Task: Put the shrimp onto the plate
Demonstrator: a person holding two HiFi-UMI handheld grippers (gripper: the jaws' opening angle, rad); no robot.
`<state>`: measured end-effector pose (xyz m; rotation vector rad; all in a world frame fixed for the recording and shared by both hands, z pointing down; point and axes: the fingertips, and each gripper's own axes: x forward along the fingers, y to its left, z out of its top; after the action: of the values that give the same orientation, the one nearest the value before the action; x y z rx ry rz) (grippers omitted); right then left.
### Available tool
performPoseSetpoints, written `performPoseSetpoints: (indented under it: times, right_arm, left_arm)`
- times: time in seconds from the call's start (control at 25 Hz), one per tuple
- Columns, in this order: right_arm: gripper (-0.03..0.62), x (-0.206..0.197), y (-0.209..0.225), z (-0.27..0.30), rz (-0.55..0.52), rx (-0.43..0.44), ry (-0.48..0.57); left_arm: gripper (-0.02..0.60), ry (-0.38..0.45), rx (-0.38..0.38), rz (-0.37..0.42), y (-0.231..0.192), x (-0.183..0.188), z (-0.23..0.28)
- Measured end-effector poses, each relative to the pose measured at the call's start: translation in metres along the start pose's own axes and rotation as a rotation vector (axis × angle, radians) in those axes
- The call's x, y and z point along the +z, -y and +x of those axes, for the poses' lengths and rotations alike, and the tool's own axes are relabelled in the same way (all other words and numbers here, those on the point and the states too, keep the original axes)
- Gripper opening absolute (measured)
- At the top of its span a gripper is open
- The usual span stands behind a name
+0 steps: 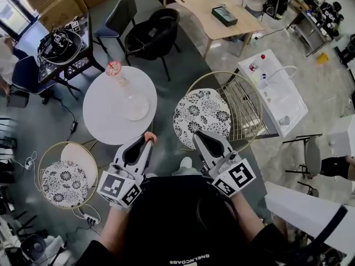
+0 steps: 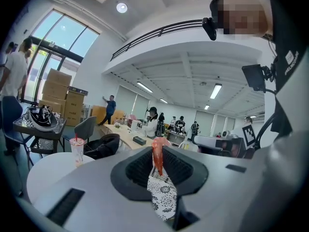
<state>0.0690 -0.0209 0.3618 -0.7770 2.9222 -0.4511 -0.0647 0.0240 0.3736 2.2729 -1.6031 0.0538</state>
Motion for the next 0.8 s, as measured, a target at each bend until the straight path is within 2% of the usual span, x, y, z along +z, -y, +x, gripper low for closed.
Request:
performPoseSetpoints:
  times: [0.36,0.8]
  right_arm:
    - [0.018,0.002,0.017,0.004,0.015,0.067,-0.007]
    - [0.018,0.007,0.028,0.026,0.015,0.064,-0.018]
  left_arm:
    - [0.064,-0.004,0.067,-0.011,0.002,-0.007,0.014]
    - [0.064,-0.02,0.089,-0.029,-0.031,-0.007,0.026]
